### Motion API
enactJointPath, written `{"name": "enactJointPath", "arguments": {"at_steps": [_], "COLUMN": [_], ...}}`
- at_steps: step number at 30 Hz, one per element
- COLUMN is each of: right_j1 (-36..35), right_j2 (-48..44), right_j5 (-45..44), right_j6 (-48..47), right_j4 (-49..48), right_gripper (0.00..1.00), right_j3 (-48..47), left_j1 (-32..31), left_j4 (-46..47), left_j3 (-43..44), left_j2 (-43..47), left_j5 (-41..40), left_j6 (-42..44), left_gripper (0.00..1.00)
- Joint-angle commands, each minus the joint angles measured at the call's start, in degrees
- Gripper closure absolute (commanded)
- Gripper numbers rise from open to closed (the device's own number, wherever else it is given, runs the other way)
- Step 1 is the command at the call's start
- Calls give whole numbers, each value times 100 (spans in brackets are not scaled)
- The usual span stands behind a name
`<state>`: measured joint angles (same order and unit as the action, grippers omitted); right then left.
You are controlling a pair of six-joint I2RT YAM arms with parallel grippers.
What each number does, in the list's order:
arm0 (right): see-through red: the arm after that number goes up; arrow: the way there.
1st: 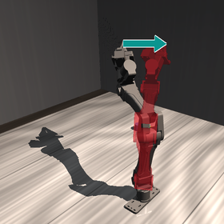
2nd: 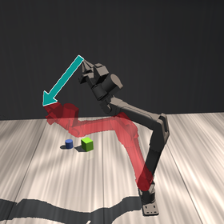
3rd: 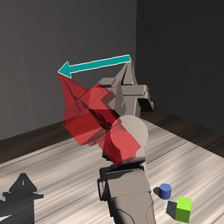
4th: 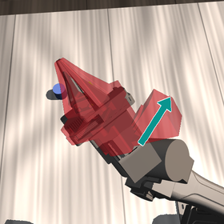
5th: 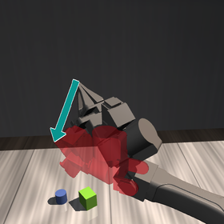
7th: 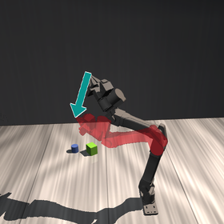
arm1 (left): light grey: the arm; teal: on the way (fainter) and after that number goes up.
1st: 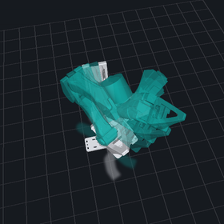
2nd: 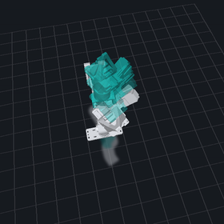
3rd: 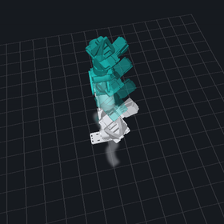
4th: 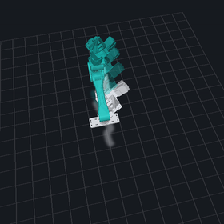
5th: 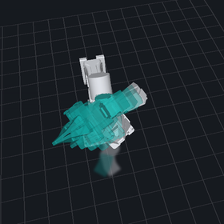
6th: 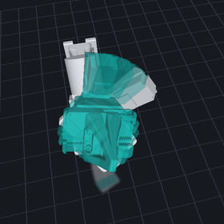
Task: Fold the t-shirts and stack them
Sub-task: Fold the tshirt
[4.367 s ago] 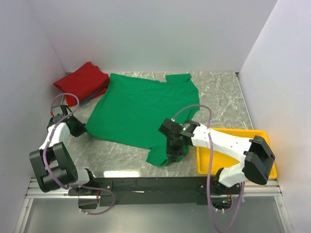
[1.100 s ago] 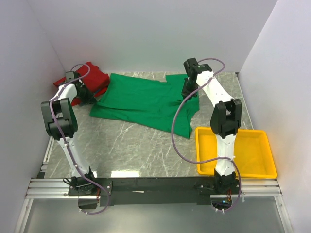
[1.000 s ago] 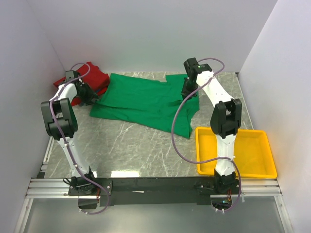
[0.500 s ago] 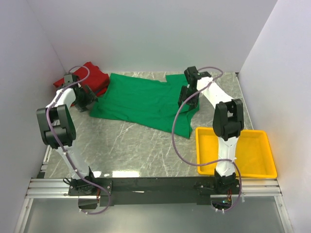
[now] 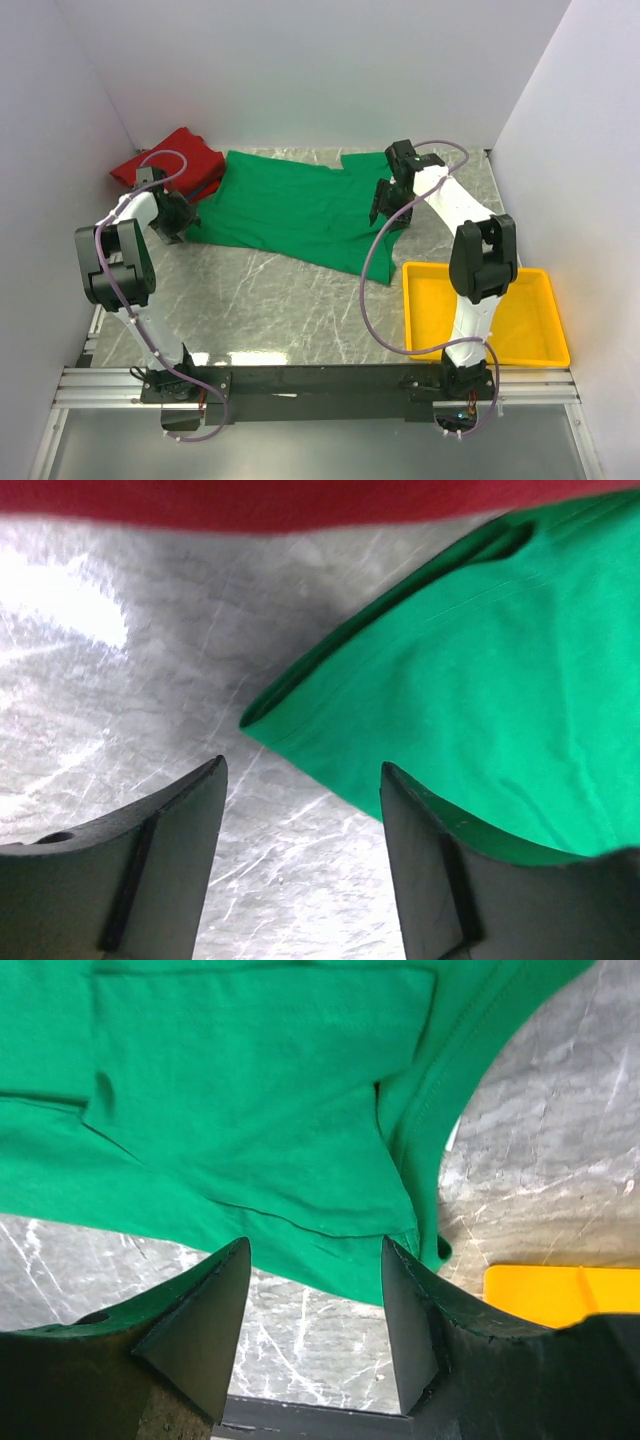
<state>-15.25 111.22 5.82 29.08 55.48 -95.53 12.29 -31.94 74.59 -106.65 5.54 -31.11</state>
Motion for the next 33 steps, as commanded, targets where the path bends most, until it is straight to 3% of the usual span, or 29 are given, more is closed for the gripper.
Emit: {"name": "enactJointPath", "arguments": {"at_steps": [1, 7, 11, 14, 15, 18, 33], "right_j1": [-40, -58, -49, -49, -57, -66, -830], "right_j2": [-452, -478, -408, -312, -303, -364, -1392], "right_j5": [59, 173, 261, 297, 270, 252, -213], "right_j6": [27, 89, 63, -34, -43, -87, 370], "right_j4": [-152, -319, -345, -214, -170, -152, -249], "right_gripper": [38, 38, 39, 39, 39, 39, 42], "right_j3": [236, 430, 368, 272, 210, 227, 1826], "left_j1": [10, -8, -8, -8, 1, 19, 467], "left_j4": [153, 110, 171, 276, 294, 364, 276], "left_j3": [-129, -85, -120, -164, -172, -208, 276], "left_j2": [180, -40, -22, -84, -136, -224, -374], "left_j5": [-97, -185, -369, -413, -396, -361, -387], "left_j6": [-53, -62, -18, 17, 18, 26, 307], "left_gripper": [33, 39, 50, 67, 79, 99, 99]}}
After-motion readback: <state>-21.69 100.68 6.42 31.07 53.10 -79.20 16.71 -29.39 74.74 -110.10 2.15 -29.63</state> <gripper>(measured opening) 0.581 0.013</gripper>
